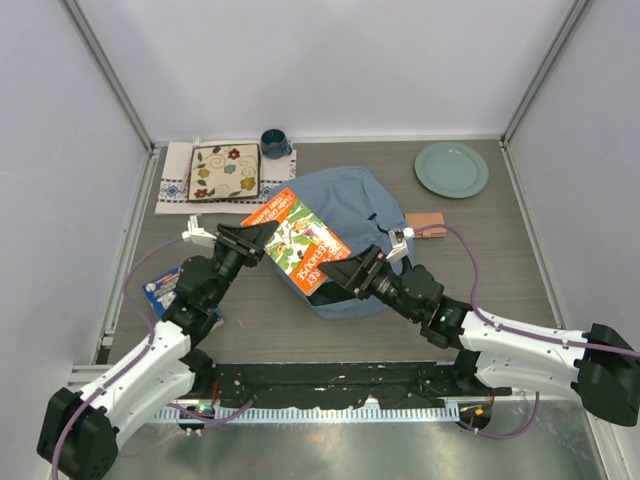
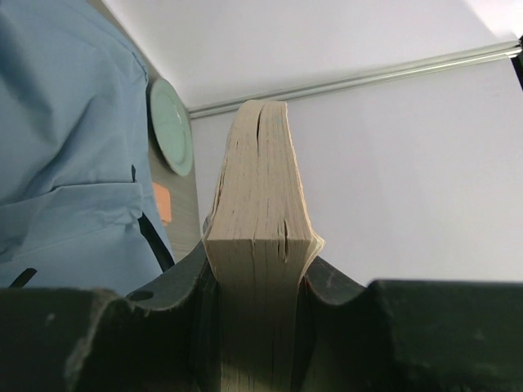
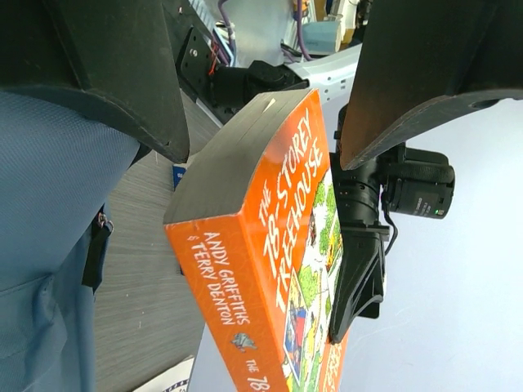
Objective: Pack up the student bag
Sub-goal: Pick up the book from the center of the board.
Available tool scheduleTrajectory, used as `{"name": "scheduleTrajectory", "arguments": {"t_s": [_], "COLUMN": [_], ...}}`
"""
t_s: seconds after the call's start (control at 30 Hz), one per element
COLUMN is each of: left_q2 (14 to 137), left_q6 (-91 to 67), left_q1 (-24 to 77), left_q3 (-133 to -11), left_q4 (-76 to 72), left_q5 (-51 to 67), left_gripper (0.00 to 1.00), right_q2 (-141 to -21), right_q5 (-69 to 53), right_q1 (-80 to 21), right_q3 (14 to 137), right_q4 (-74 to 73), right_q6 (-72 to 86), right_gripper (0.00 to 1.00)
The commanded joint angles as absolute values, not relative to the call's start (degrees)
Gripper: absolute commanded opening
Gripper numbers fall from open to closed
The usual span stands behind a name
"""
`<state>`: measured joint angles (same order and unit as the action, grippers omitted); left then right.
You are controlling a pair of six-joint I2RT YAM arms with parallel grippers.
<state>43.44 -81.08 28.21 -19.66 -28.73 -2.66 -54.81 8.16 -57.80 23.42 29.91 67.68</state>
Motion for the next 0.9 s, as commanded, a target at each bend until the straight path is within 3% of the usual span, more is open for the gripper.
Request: {"name": "scheduleTrajectory", "arguments": {"t_s": [0.0,0.2,0.33,0.43,0.53,0.67,0.7,0.87], "left_q2": [43.2,45.0,46.4,46.8,46.8,46.3,46.3,46.1], "left_q6": [-83.8,-83.9,-83.9,-83.8,-83.8,-83.7,-83.1,-78.4], "left_q1": [28.9,30.3,31.8,32.4,32.9,33.0,33.0,33.0], "left_q3": [-19.8,-19.2,-18.7,-18.5,-18.0,-17.3,-17.4,-21.0], "left_q4": [-41.2,-43.8,-45.3,-46.3,-46.6,-46.0,-45.3,-35.0], "left_q5": [-4.4,-4.4,-5.1,-5.4,-6.1,-6.5,-6.1,-2.2], "left_gripper": [0.00,0.00,0.00,0.00,0.00,0.00,0.01,0.46], "right_q2": [-55.0,-56.9,-58.4,-58.7,-58.4,-56.6,-55.2,-48.7], "right_q5": [11.0,8.7,8.1,7.9,8.1,9.5,10.3,14.4], "right_q1": [-58.2,-58.2,-58.2,-58.1,-58.2,-58.2,-58.2,-58.2], "right_q3": [25.3,26.5,26.5,26.7,26.6,25.5,25.1,23.6], "right_q4": [34.1,37.0,39.6,40.4,40.4,39.5,38.9,31.9], "right_q6": [67.6,68.2,68.8,69.0,68.9,68.8,68.6,66.7], "right_gripper": [0.80,0.79,0.72,0.58,0.39,0.07,0.04,0.01]}}
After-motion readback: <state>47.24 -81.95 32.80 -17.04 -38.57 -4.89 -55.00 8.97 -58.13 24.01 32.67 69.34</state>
